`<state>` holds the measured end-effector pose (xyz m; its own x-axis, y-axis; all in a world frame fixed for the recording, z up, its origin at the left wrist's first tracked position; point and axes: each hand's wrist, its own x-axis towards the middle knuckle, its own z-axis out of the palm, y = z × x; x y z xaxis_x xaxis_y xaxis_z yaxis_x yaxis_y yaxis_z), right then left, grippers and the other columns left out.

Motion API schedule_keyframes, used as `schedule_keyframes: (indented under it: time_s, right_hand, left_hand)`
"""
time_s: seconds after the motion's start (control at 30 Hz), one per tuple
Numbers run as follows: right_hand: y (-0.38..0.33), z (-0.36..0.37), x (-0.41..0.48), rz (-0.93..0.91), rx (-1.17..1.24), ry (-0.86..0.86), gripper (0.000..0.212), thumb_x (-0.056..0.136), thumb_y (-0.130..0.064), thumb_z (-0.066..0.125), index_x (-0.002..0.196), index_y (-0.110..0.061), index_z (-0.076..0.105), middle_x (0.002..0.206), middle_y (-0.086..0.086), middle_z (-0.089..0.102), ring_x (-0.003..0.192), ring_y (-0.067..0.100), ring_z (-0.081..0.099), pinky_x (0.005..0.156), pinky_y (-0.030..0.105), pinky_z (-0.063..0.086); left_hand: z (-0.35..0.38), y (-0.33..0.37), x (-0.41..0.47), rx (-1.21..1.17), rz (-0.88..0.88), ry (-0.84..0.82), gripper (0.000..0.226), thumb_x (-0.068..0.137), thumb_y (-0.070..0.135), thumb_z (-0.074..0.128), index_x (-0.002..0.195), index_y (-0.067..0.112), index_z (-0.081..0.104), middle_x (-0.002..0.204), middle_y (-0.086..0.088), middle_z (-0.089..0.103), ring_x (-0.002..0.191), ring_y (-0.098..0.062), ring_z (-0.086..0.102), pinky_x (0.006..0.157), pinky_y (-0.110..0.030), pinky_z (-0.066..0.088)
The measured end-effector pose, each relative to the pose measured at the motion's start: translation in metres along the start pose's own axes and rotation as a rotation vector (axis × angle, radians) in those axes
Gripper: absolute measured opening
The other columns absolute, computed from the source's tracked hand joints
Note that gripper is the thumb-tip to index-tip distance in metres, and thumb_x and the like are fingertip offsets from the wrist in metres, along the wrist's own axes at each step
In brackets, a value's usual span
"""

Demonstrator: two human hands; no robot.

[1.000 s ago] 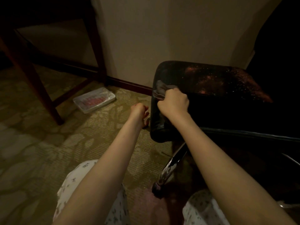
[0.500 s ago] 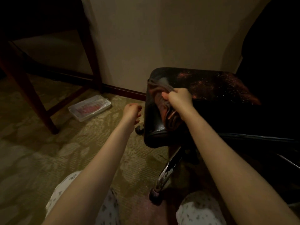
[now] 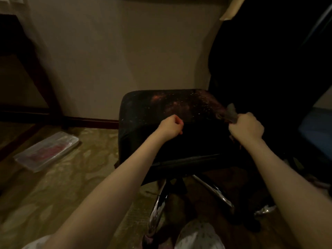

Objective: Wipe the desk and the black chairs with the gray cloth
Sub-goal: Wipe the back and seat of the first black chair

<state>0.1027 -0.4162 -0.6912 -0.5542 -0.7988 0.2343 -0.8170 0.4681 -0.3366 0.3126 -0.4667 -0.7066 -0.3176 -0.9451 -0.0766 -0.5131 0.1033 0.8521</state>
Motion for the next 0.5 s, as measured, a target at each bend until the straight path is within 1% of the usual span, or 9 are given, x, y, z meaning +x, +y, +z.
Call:
schedule_keyframes:
  time_s: [0.07, 0.1, 0.13, 0.23, 0.37, 0.43, 0.5]
  right_hand:
    - [0.014, 0.01, -0.003, -0.001, -0.073, -0.044, 0.036, 0.085, -0.023, 0.056, 0.116, -0.004, 0.058, 0.114, 0.017, 0.054, 0.099, 0.036, 0.057, 0.072, 0.032, 0.043]
    - [0.017, 0.014, -0.002, -0.003, -0.075, -0.055, 0.036, 0.085, -0.023, 0.056, 0.117, -0.005, 0.057, 0.116, 0.017, 0.054, 0.101, 0.035, 0.057, 0.073, 0.032, 0.043]
    - [0.018, 0.014, -0.001, -0.007, -0.07, -0.056, 0.036, 0.085, -0.023, 0.056, 0.117, -0.005, 0.058, 0.117, 0.016, 0.055, 0.103, 0.035, 0.056, 0.075, 0.032, 0.044]
    - [0.013, 0.016, 0.0, -0.021, -0.032, -0.036, 0.034, 0.085, -0.023, 0.056, 0.114, -0.006, 0.061, 0.115, 0.017, 0.059, 0.104, 0.036, 0.057, 0.078, 0.032, 0.045]
    - [-0.02, 0.023, -0.02, -0.085, 0.127, -0.097, 0.031, 0.087, -0.03, 0.055, 0.112, -0.014, 0.063, 0.11, 0.013, 0.064, 0.103, 0.034, 0.059, 0.079, 0.03, 0.045]
    - [-0.043, 0.024, -0.027, -0.128, 0.235, -0.172, 0.031, 0.088, -0.032, 0.055, 0.112, -0.016, 0.064, 0.109, 0.011, 0.065, 0.104, 0.033, 0.058, 0.08, 0.029, 0.044]
    - [-0.059, 0.025, -0.028, -0.101, 0.389, -0.306, 0.028, 0.087, -0.031, 0.058, 0.11, -0.017, 0.067, 0.103, 0.008, 0.064, 0.099, 0.028, 0.058, 0.079, 0.026, 0.041]
  left_hand:
    - [0.005, 0.002, 0.004, 0.162, -0.026, -0.123, 0.006, 0.09, 0.011, 0.055, 0.092, 0.013, 0.06, 0.084, -0.001, 0.055, 0.081, -0.013, 0.052, 0.069, -0.021, 0.043]
    - [0.004, -0.001, 0.009, 0.196, -0.038, -0.139, 0.01, 0.088, 0.01, 0.058, 0.097, 0.013, 0.061, 0.089, -0.001, 0.054, 0.086, -0.013, 0.051, 0.074, -0.021, 0.042]
    - [0.002, -0.004, 0.013, 0.18, -0.06, -0.153, 0.011, 0.086, 0.009, 0.06, 0.095, 0.015, 0.06, 0.089, 0.0, 0.054, 0.088, -0.013, 0.051, 0.074, -0.022, 0.043]
    - [-0.001, -0.013, 0.019, 0.061, -0.097, -0.19, 0.018, 0.083, 0.001, 0.062, 0.079, 0.019, 0.057, 0.081, 0.0, 0.055, 0.077, -0.01, 0.052, 0.07, -0.02, 0.044]
    - [0.004, -0.017, 0.023, 0.122, -0.088, -0.178, 0.019, 0.083, 0.003, 0.061, 0.077, 0.021, 0.057, 0.079, 0.001, 0.056, 0.072, -0.008, 0.052, 0.063, -0.017, 0.043]
    - [0.005, -0.017, 0.025, 0.139, -0.084, -0.155, 0.02, 0.083, 0.004, 0.061, 0.076, 0.022, 0.056, 0.078, 0.001, 0.055, 0.07, -0.008, 0.051, 0.06, -0.017, 0.041]
    - [0.006, -0.016, 0.026, 0.152, -0.074, -0.136, 0.021, 0.082, 0.003, 0.061, 0.074, 0.023, 0.056, 0.08, 0.0, 0.057, 0.072, -0.009, 0.051, 0.063, -0.019, 0.042]
